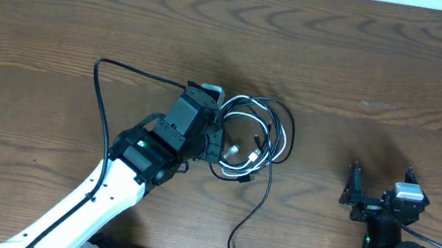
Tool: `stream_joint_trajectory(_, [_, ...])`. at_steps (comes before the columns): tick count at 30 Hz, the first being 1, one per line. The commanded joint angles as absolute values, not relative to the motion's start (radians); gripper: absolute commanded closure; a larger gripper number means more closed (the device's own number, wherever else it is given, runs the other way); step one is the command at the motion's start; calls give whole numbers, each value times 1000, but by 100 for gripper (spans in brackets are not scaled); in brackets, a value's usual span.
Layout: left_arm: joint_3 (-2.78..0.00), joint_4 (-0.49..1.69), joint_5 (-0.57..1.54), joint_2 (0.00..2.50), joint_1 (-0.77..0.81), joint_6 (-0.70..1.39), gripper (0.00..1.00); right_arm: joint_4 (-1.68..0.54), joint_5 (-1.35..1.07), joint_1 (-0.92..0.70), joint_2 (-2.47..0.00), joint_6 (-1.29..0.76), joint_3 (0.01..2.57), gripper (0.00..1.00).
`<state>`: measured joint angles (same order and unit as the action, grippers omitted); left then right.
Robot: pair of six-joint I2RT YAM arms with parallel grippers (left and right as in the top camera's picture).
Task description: Untangle cables
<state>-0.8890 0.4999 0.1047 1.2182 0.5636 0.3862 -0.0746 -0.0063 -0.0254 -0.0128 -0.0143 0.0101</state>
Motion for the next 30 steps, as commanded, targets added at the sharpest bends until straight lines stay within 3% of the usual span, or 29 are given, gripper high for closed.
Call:
stream_joint_trajectory(1, [-883,499,143,1200,562,371,93,-74,0,-21,-11,-6,6,1])
stream_joint_trajectory(14, [-883,435,202,1156,562,371,93,12,-32,-21,-11,-7,6,1])
stream_joint_trajectory(20, [-883,326,201,1127,562,375,93,43,-217,-21,-11,-51,33,1])
stream_joint_trajectory(30, [-883,175,191,1127,562,379,92,-416,-324,-20,-75,-127,373,1])
